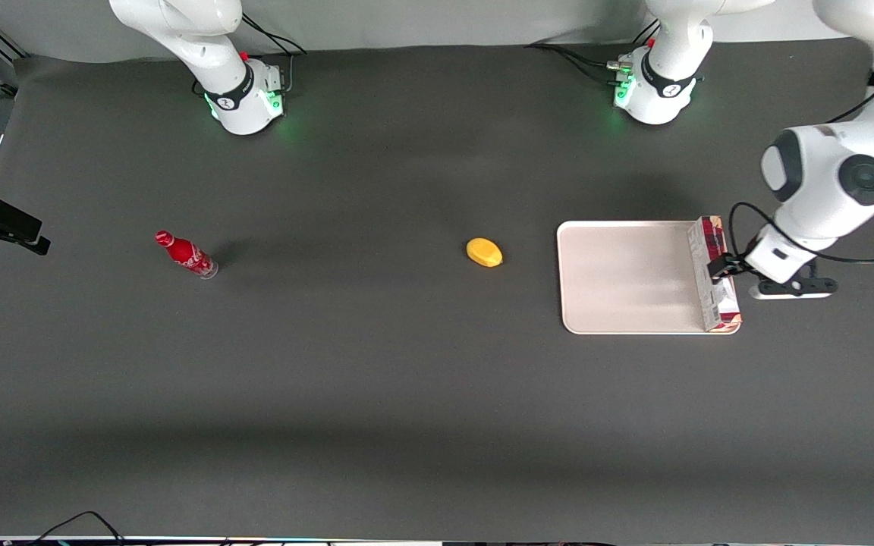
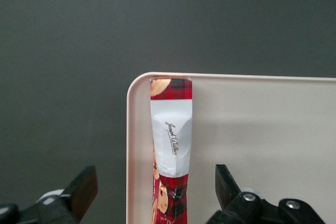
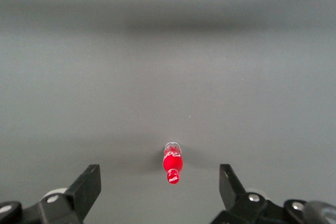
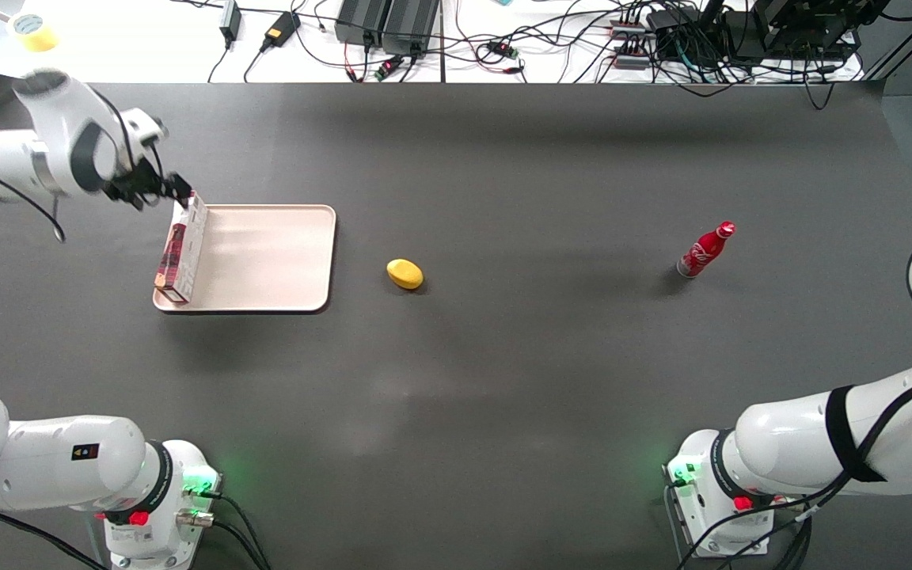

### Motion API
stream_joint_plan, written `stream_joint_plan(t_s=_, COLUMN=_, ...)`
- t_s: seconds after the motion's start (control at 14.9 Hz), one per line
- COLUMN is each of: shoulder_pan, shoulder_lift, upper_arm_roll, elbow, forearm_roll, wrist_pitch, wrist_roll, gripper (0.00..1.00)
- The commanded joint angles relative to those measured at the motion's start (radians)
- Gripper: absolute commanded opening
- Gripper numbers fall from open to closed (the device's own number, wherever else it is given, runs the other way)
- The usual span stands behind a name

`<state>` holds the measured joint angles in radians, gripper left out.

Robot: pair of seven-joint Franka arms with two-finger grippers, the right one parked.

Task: Place red cookie box on tray

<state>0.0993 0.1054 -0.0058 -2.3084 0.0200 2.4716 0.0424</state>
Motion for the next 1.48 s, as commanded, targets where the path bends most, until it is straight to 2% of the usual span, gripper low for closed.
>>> stream_joint_plan(t_s=0.0, shoulder_pan=0.008, shoulder_lift=-0.032, upper_arm_roll=-0.005, elbow=0.200, forearm_roll=-0.084, wrist_pitch=-0.239, wrist_roll=0.011, gripper=1.00)
stream_joint_plan(t_s=0.13, shoulder_pan=0.008, shoulder_lift=-0.050, upper_arm_roll=-0.005, elbow=0.291, forearm_roll=-0.086, wrist_pitch=-0.337, wrist_roll=-0.002, gripper=1.00)
stream_joint_plan(t_s=0.4, shoulder_pan=0.007, shoulder_lift=-0.047, upper_arm_roll=-0.005, elbow=0.554, forearm_roll=-0.061, wrist_pitch=-0.656, wrist_roll=-0.012, gripper=1.00)
stream_joint_plan(t_s=0.6, shoulder_pan=0.005, shoulder_lift=-0.055, upper_arm_roll=-0.016, elbow=0.662, forearm_roll=-0.025, wrist_pitch=-0.766, wrist_roll=-0.016, gripper=1.00)
stream_joint_plan(t_s=1.01, shoulder_pan=-0.004, shoulder_lift=-0.118, upper_arm_roll=-0.020, elbow=0.678, forearm_roll=-0.018, wrist_pitch=-0.801, wrist_roll=-0.010, gripper=1.00)
stream_joint_plan(t_s=1.21, shoulder_pan=-0.007, shoulder_lift=-0.119, upper_arm_roll=-0.048, elbow=0.678, forearm_roll=0.049, wrist_pitch=-0.798, wrist_roll=-0.010, gripper=1.00)
stream_joint_plan(t_s=1.41, shoulder_pan=-0.007, shoulder_lift=-0.119, upper_arm_roll=-0.051, elbow=0.678, forearm_roll=0.046, wrist_pitch=-0.801, wrist_roll=-0.016, gripper=1.00)
